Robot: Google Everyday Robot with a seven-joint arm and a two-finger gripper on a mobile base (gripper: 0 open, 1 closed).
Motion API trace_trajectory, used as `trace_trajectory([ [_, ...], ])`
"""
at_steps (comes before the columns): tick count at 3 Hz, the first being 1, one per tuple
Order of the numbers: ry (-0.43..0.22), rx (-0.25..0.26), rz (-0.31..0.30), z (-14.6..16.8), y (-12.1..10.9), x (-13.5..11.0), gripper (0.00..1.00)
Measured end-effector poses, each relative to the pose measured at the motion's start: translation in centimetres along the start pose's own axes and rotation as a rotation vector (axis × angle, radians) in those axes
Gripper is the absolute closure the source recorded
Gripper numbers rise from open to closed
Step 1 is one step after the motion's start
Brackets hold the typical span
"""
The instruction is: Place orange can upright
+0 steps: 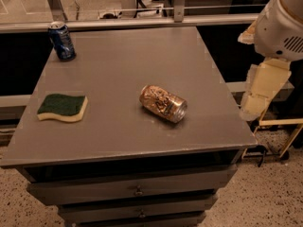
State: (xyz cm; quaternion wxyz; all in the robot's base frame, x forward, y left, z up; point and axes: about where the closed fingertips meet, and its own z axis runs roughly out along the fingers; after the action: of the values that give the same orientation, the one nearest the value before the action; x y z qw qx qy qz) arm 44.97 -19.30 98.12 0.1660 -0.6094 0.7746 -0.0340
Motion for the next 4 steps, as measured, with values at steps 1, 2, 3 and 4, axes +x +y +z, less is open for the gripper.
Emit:
trace_trajectory([
  [1,0.004,-0.014,-0.028,1.3,-0.7,-3.4,0.0],
  [2,0.018,-0.037,-0.045,2.8,-1.1,-6.6,0.0],
  [3,0.026,-0.068,-0.059,4.4,-0.5,-9.5,0.0],
  [4,0.034,-0.097,-0.046,5.6,0.1,-11.4,0.0],
])
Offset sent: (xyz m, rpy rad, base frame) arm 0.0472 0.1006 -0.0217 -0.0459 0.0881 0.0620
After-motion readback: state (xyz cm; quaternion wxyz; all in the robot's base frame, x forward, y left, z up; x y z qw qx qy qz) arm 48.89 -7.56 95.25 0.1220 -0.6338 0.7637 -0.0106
